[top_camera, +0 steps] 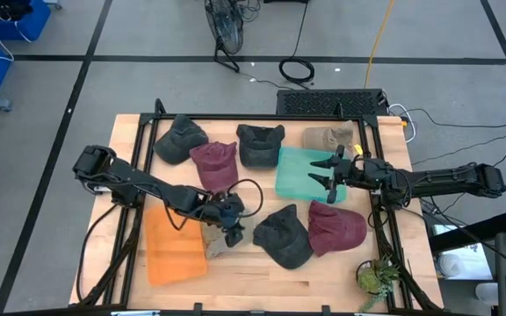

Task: Pick & Place hat
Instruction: Put the left brown cap into the orange bin

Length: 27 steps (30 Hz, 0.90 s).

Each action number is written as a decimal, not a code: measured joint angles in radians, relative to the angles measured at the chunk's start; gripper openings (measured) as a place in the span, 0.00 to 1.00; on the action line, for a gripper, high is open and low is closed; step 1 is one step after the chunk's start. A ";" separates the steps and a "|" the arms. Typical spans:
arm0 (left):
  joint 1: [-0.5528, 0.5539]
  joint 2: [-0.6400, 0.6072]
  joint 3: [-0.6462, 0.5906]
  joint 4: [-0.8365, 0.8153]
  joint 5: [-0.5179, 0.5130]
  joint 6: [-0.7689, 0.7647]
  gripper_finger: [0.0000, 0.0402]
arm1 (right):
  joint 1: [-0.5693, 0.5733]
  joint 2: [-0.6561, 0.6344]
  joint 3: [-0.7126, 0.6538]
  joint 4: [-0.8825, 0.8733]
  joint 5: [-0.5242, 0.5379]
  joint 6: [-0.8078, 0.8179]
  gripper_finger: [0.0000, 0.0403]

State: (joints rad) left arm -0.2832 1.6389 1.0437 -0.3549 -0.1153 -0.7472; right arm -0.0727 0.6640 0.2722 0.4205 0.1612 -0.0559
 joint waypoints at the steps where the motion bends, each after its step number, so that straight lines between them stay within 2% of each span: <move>1: 0.002 0.000 0.000 -0.022 0.031 -0.022 0.60 | 0.000 0.000 0.000 0.002 0.000 -0.009 0.38; 13: 0.031 -0.001 0.000 -0.093 0.208 -0.174 0.59 | 0.000 0.000 0.001 -0.042 0.022 -0.017 0.38; 17: 0.060 -0.005 0.001 -0.111 0.264 -0.178 0.59 | 0.000 0.000 0.001 -0.075 0.021 -0.009 0.38; 23: 0.093 -0.012 0.087 -0.290 0.269 -0.134 0.59 | 0.011 -0.001 0.001 -0.083 0.019 -0.009 0.38; 27: 0.091 -0.013 0.139 -0.383 0.206 -0.145 0.59 | 0.011 -0.002 0.001 -0.082 0.019 -0.057 0.38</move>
State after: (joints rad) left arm -0.1922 1.6257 1.1831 -0.7376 0.0909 -0.8919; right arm -0.0619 0.6625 0.2729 0.3386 0.1802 -0.1128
